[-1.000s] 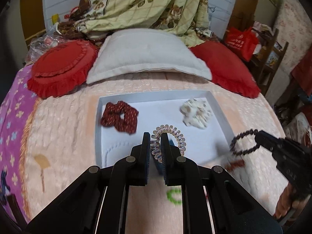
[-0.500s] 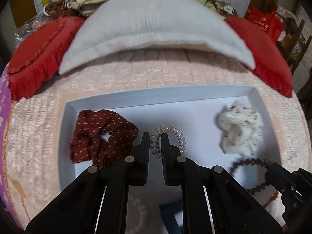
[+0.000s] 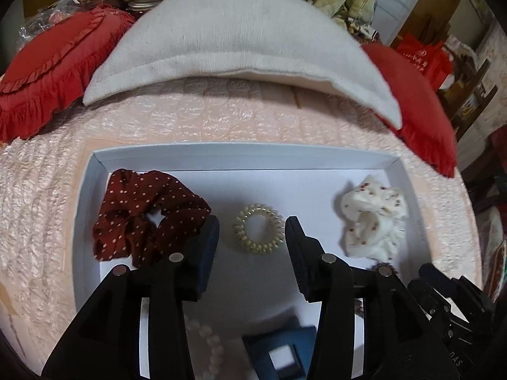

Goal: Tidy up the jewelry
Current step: 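Place gold coil in the tray with left tool while right places brown bracelet, then grasp the green bead bracelet with left tool while right grasps red bead bracelet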

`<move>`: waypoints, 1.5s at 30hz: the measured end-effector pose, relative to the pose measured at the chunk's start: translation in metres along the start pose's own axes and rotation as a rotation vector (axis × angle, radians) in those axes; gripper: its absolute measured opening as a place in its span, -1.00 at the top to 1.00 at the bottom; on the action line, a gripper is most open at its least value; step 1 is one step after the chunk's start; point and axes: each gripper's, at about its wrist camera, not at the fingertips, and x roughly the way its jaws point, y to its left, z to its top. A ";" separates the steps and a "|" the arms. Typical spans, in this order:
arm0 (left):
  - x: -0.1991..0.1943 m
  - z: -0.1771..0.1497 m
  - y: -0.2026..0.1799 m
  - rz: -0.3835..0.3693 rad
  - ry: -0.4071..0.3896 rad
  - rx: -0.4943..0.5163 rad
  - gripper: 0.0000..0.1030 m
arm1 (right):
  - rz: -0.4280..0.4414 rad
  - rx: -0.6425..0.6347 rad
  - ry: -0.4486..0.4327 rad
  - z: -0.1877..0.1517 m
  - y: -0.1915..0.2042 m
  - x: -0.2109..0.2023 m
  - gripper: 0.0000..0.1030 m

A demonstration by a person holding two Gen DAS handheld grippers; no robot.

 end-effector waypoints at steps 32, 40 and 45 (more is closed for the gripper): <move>-0.140 -0.250 0.005 0.199 -0.105 -0.025 0.17 | -0.051 0.027 0.020 -0.160 -0.019 -0.093 0.24; -0.108 -0.211 -0.013 0.117 -0.076 0.048 0.17 | 0.025 0.011 0.014 -0.144 -0.008 -0.083 0.24; -0.075 -0.180 -0.023 0.050 -0.043 0.069 0.18 | 0.090 -0.051 0.033 -0.119 0.017 -0.057 0.24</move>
